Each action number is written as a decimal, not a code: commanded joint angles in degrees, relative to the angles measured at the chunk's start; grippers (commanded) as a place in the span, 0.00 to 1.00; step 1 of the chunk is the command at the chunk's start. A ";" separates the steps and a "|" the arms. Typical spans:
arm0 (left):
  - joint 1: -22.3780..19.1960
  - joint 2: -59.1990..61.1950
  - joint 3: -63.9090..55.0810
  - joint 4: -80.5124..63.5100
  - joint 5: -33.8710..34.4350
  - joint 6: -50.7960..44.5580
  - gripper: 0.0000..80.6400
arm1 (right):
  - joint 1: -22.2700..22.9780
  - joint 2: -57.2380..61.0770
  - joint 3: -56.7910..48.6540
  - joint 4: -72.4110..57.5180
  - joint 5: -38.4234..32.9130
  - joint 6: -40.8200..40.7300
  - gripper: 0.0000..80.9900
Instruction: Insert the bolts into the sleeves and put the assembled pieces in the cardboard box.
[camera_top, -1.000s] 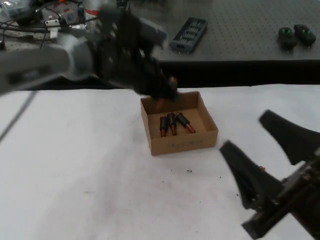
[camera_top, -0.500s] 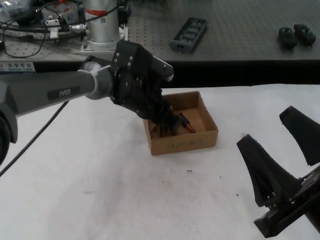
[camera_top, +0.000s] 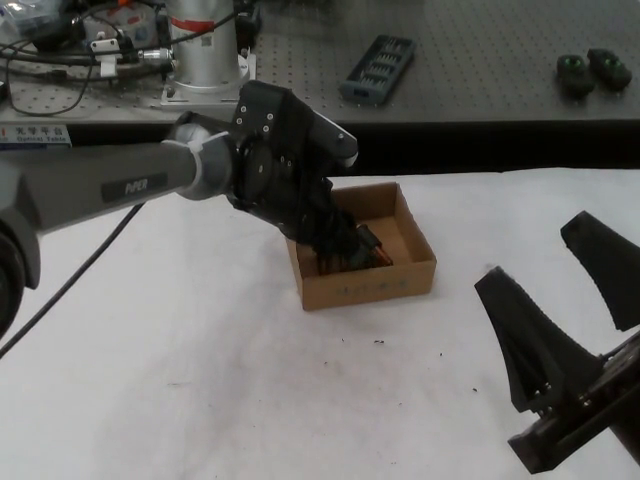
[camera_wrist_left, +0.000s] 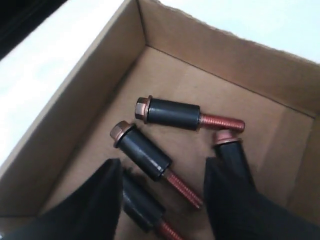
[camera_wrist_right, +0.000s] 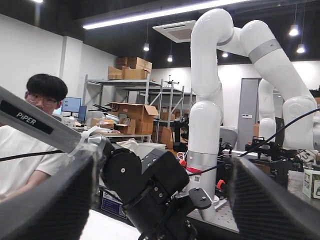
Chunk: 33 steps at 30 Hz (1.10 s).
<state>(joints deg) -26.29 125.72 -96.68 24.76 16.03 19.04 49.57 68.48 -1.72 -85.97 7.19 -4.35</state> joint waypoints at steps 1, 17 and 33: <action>-0.17 -2.31 -0.75 0.17 -0.18 0.17 0.41 | -0.26 -0.97 0.21 -3.03 5.18 1.55 0.67; -7.83 -14.92 -0.75 24.42 13.38 -2.10 0.41 | -0.10 -29.80 0.11 27.08 21.24 4.35 0.51; -23.80 -7.55 -0.58 17.85 -9.35 30.22 0.41 | -0.10 -68.48 -21.71 103.81 15.92 14.22 0.51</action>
<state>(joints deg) -49.80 116.60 -96.95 46.19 8.35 41.53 49.57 -0.38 -24.67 18.89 24.04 9.43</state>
